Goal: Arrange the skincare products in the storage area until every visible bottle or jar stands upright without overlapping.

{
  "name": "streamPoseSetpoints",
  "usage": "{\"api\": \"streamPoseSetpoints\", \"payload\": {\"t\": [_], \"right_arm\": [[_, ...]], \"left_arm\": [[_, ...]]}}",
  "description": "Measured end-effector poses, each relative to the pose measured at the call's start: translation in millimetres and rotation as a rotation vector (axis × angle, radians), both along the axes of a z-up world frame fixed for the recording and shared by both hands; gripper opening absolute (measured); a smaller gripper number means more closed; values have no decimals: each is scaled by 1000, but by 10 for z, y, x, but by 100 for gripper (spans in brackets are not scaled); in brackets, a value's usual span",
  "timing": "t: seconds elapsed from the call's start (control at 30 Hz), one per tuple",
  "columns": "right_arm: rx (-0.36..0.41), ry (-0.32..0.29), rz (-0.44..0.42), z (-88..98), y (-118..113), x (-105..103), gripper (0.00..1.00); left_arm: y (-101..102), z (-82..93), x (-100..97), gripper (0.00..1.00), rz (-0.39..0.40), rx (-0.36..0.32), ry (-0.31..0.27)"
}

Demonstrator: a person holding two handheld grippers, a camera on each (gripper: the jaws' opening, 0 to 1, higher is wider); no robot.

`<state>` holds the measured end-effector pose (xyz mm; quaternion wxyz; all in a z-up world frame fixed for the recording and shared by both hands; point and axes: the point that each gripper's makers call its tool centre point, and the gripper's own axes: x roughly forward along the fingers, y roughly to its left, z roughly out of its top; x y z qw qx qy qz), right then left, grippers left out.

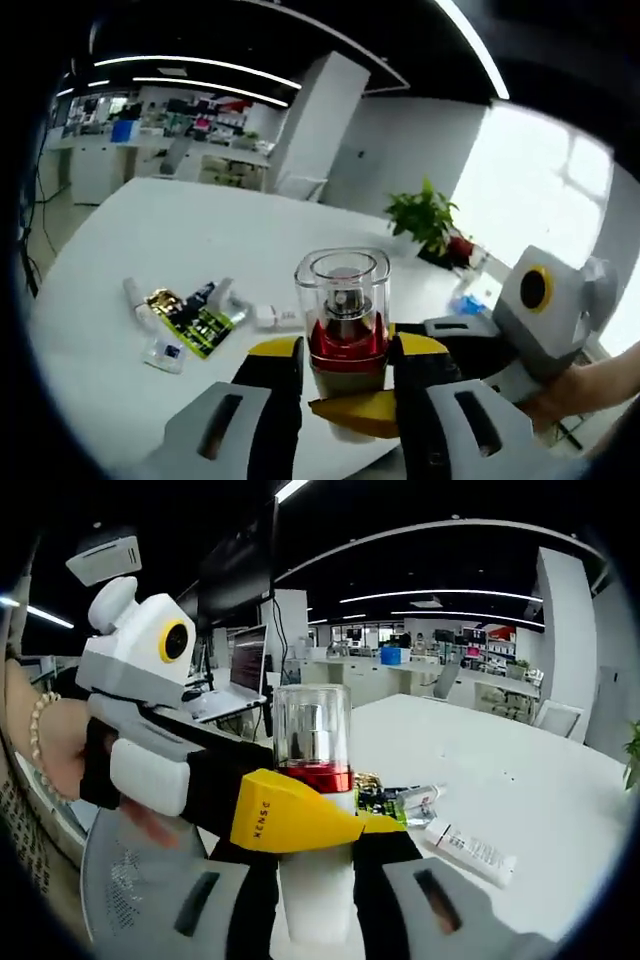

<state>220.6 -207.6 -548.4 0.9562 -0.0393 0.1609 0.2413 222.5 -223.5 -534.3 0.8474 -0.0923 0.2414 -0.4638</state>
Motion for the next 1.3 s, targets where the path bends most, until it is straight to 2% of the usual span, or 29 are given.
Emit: {"api": "streamPoseSetpoints", "payload": {"t": [0.13,0.23,0.33,0.4,0.47,0.57,0.6,0.63,0.67,0.8,1.0,1.13,1.2,1.27,1.3], "right_arm": [[1,-22,-13,125,-38,41,28],[65,-44,-34,265,-59,73,28],[110,-141,-50,491,-82,93,29],[132,-171,-51,581,-89,93,30],[125,-165,-48,605,-89,103,30],[76,-118,-56,518,-119,102,30],[84,-129,-60,531,-131,99,29],[123,-138,-74,575,-158,101,29],[140,-124,-80,581,-175,98,29],[123,-119,-90,657,-202,155,29],[167,-71,-90,772,-216,245,30],[156,-52,-78,848,-203,318,30],[133,-40,-46,840,-188,301,29],[144,-42,-21,850,-179,271,28],[159,-47,27,861,-149,233,27]], "left_arm": [[-63,110,24,26,-3,-13,-18],[-82,266,57,24,-27,-19,-24],[-88,422,81,24,-44,-75,33],[-80,535,113,24,-42,-112,55],[-72,620,140,24,-41,-124,53],[-53,766,217,24,-28,-161,57],[-45,816,255,24,-19,-178,69],[-43,849,282,24,-17,-188,76],[-42,882,302,24,-19,-192,79],[-68,945,348,24,-17,-201,99],[-98,1024,411,24,-19,-178,139],[-136,1083,381,24,-34,-122,68],[-136,1124,366,24,-32,-106,24],[-124,1141,319,25,-33,-104,28],[-116,1144,306,25,-36,-104,23]]}}
